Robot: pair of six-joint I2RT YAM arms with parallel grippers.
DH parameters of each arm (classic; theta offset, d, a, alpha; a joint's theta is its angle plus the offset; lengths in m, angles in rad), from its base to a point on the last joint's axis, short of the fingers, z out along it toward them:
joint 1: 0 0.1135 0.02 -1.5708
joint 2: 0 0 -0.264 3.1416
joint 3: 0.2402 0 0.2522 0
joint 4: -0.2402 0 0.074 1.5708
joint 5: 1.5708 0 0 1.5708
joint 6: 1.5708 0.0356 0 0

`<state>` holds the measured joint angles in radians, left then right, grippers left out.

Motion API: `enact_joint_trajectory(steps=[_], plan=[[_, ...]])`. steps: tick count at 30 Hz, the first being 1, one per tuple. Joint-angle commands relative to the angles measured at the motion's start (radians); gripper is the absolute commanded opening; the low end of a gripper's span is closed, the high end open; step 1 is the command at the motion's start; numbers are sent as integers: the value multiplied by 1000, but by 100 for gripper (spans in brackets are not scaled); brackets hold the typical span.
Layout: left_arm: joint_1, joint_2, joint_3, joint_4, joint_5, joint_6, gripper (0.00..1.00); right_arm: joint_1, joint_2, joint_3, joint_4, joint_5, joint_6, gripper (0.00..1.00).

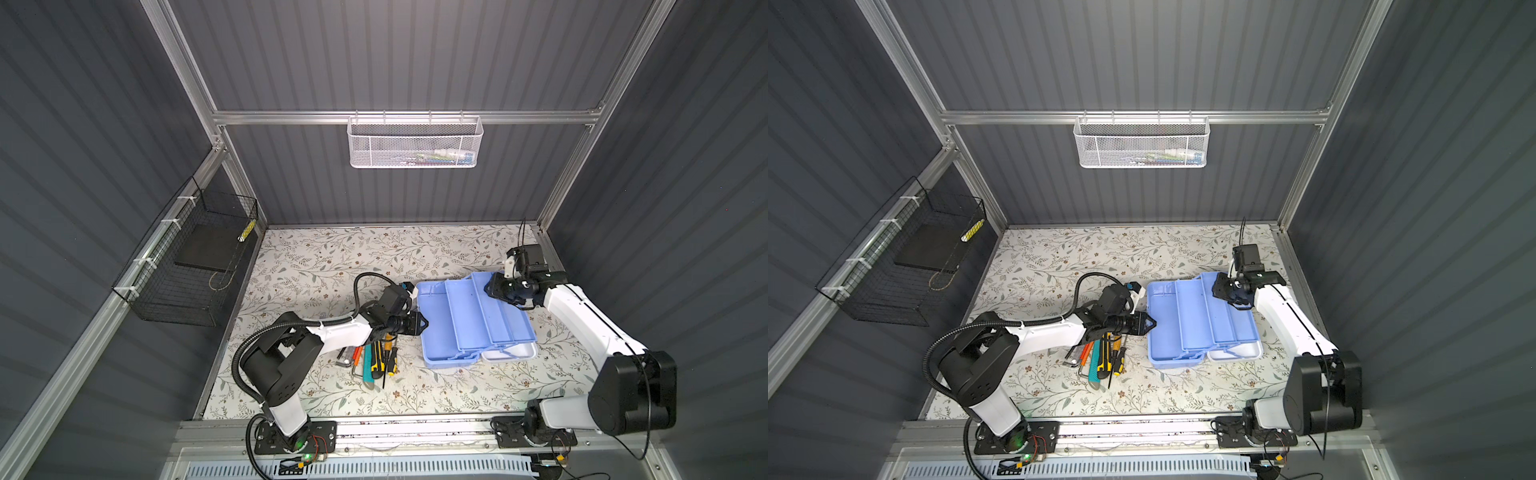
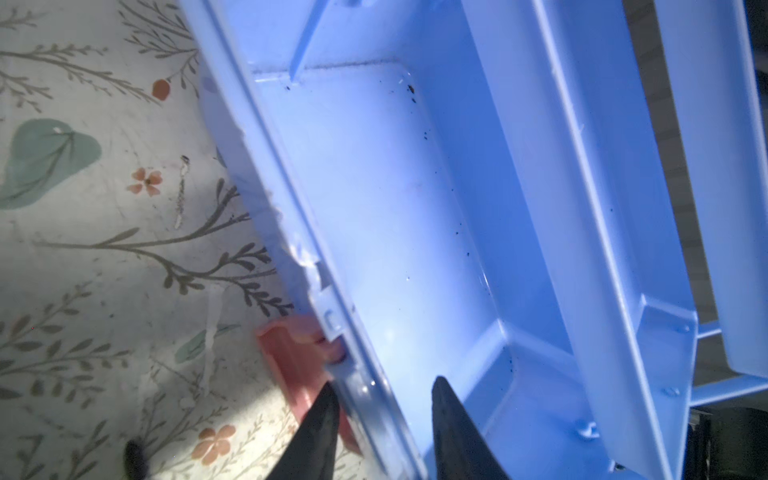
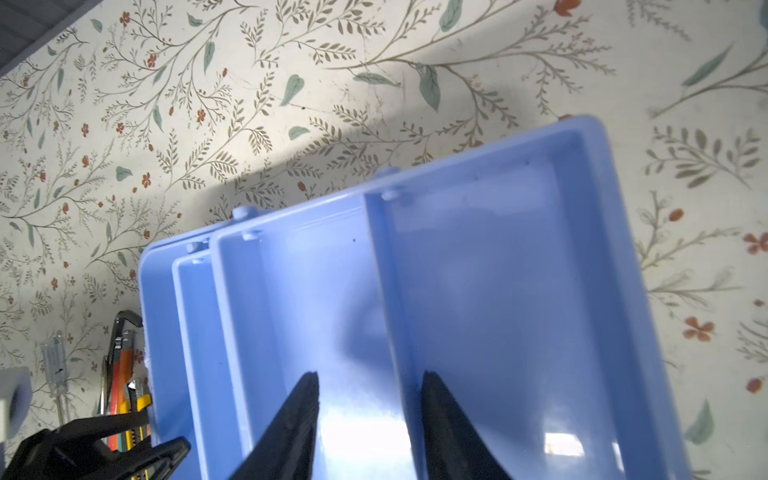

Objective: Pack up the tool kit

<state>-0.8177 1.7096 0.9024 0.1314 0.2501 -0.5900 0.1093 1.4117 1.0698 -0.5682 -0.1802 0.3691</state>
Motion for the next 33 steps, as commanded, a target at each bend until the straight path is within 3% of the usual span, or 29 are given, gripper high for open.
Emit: enact_joint_trajectory(steps=[1,7,11,16,22,27,33], plan=[[-19,-2,42,-9,14,39,45,13,27,54,26,-69,-23,43],[-19,-10,70,-58,-35,55,75,15,-26,83,-40,43,-54,44],[-17,-79,96,-172,-191,79,99,19,-127,79,-84,86,-59,44],[-12,-206,119,-304,-377,123,99,111,-242,79,-142,113,-36,44],[91,-390,69,-446,-560,159,100,455,-259,71,-142,173,78,45],[245,-581,-68,-507,-680,168,100,720,-122,82,-72,206,164,44],[365,-717,-245,-490,-739,140,100,875,158,195,-70,193,221,43]])
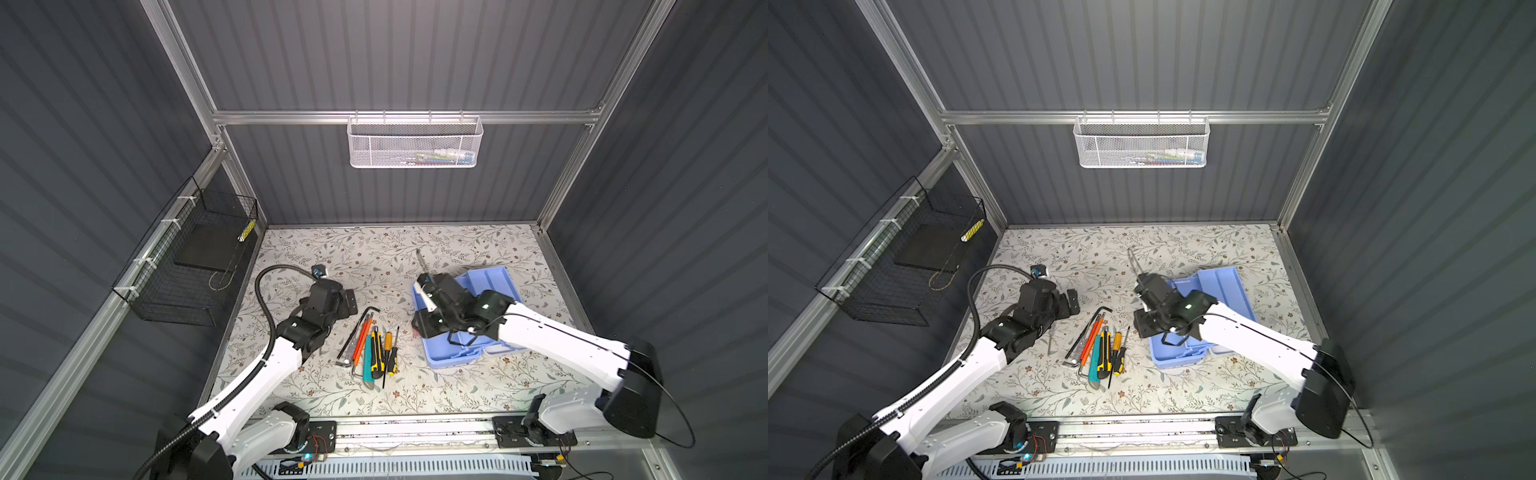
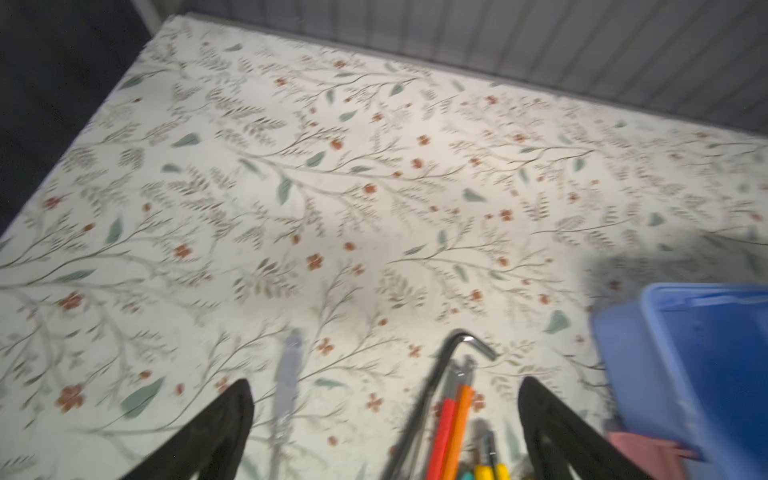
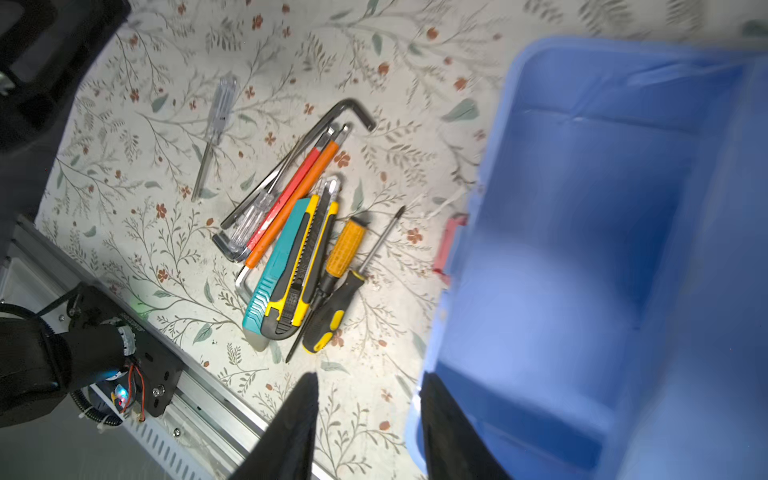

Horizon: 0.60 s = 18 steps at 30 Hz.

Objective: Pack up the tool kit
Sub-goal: 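Move the right gripper toward the tools while the left releases the latch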

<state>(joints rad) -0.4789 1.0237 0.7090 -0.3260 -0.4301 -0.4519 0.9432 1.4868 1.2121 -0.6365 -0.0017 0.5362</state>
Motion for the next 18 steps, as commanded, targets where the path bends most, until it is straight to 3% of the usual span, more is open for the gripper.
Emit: enact_joint_trajectory(steps=[1,5,18], plan=[[33,-41,-71,-25,-66,0,100,54,114,65,-5,21,59,42],[39,-82,-126,-25,-113,-9,100,87,221,94,-18,19,73,40],[42,-181,-268,157,-85,75,100,123,415,149,-32,-2,111,41]])
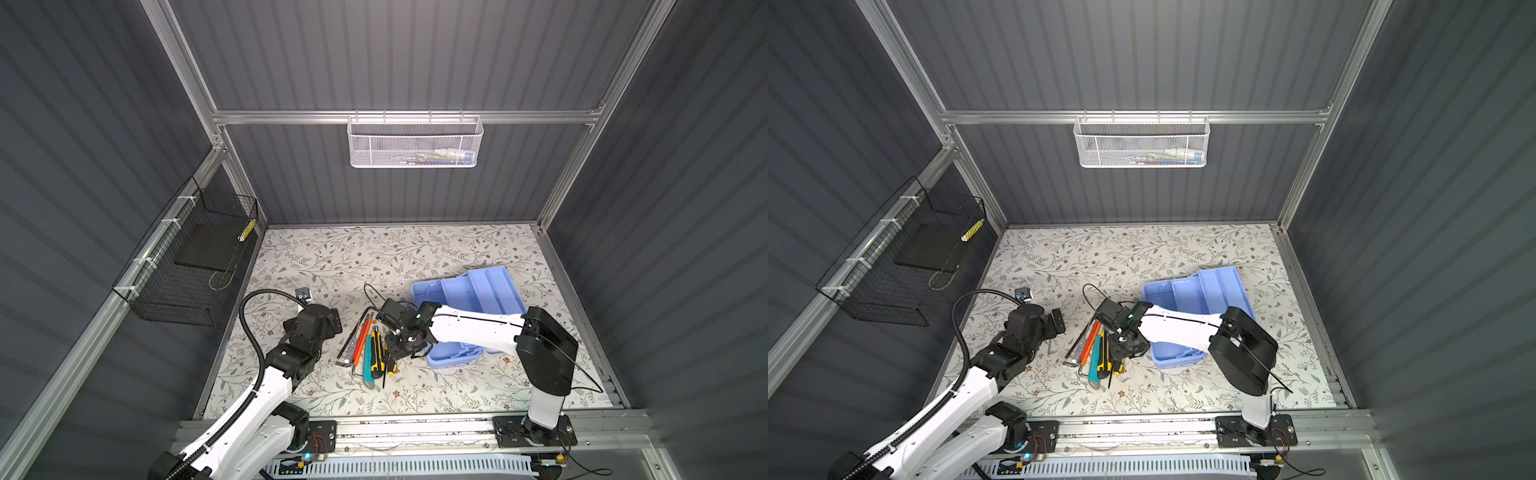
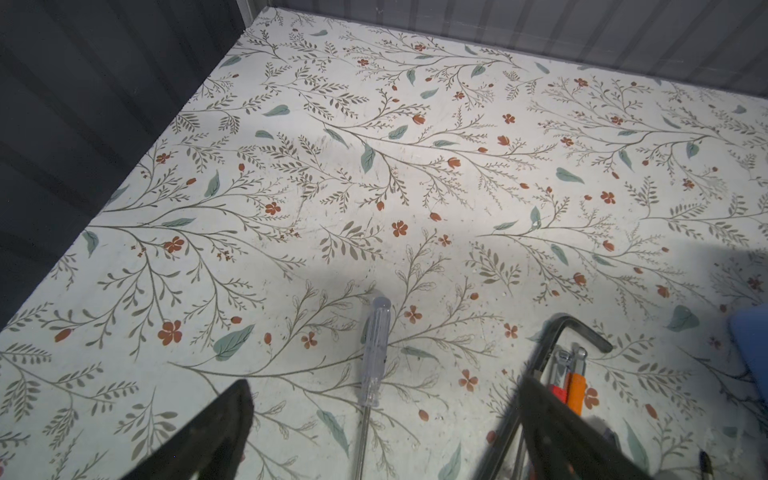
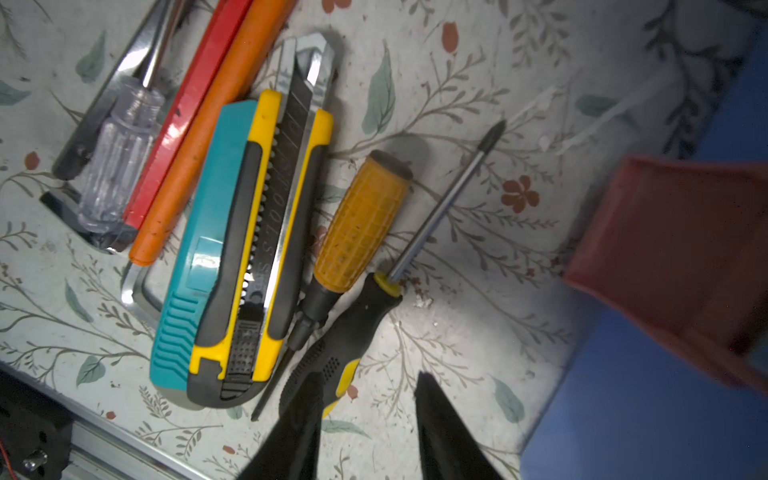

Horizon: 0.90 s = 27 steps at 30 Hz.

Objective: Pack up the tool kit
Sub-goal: 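Move the right gripper toward the tools while the left releases the latch, then lower the right gripper onto the black-and-yellow screwdriver handle and close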

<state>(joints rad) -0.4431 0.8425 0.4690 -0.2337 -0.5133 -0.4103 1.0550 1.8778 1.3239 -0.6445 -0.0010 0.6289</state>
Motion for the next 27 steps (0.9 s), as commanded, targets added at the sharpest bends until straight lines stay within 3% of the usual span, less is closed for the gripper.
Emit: enact_joint_trajectory(steps=[1,14,27], plan=[[6,4,-29,71,15,40,100,13,30,40,-25,-2,20,41],[6,55,20,61,137,55,99,14,104,75,-71,-8,34,41],[6,120,0,126,134,62,100,14,151,116,-157,31,45,39]])
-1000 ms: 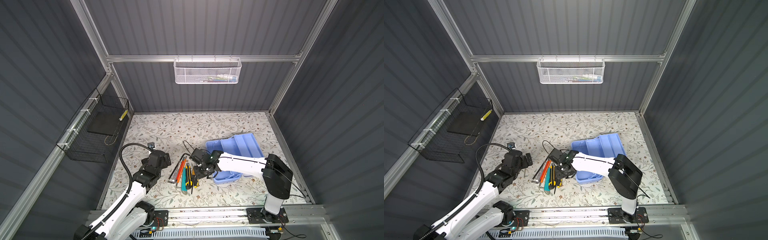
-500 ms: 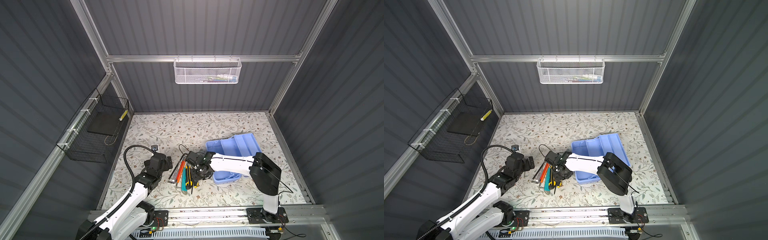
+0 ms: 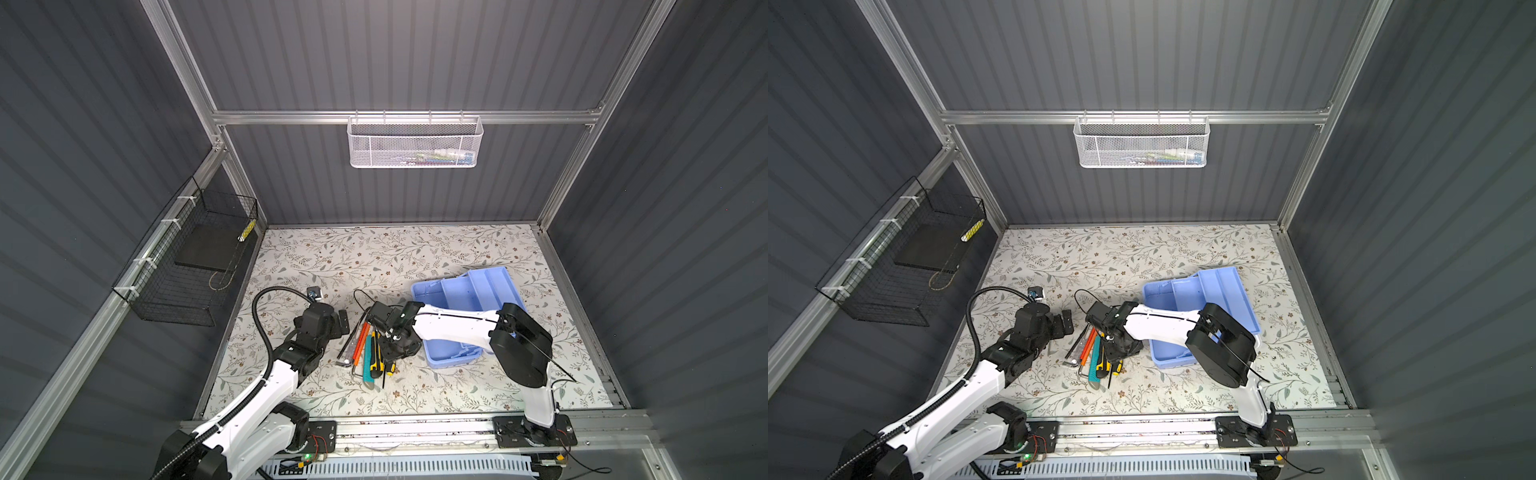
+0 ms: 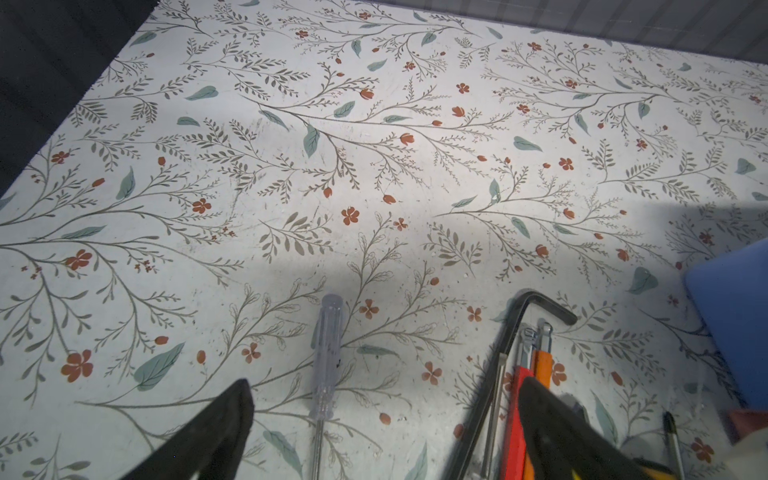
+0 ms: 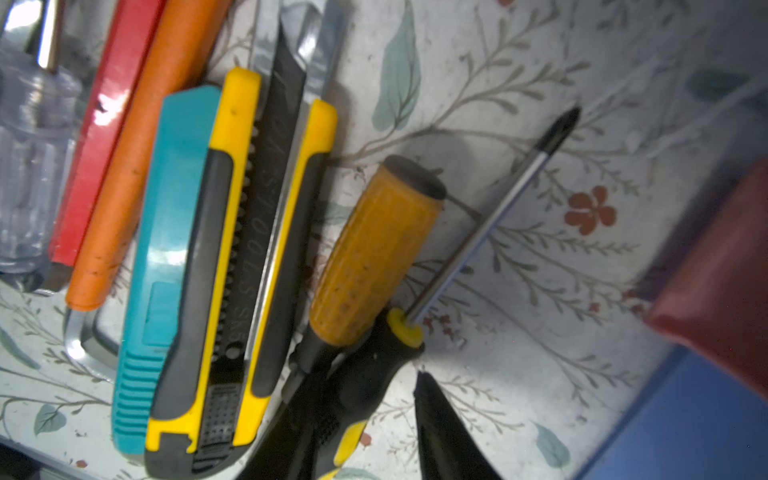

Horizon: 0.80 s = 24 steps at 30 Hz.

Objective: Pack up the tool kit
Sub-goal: 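Lower the right gripper onto the black-and-yellow screwdriver handle and close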

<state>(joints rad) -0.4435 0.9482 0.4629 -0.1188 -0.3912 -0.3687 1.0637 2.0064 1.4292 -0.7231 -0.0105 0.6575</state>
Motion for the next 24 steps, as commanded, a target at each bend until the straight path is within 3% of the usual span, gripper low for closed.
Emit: enact_joint_trajectory(steps=[1,6,11,16,20,24], plan=[[8,19,9,11,12,20,100,5,17,9,-86,46,17,37],[7,37,17,12,18,22,100,8,-2,8,-130,74,10,29],[7,31,14,11,17,23,100,17,-17,23,-202,114,4,27],[7,23,10,12,14,20,100,16,-94,-33,-136,75,25,35],[6,27,12,11,13,20,99,16,-117,-31,-126,74,30,48],[7,40,19,10,15,22,100,18,-117,-27,-115,60,31,51]])
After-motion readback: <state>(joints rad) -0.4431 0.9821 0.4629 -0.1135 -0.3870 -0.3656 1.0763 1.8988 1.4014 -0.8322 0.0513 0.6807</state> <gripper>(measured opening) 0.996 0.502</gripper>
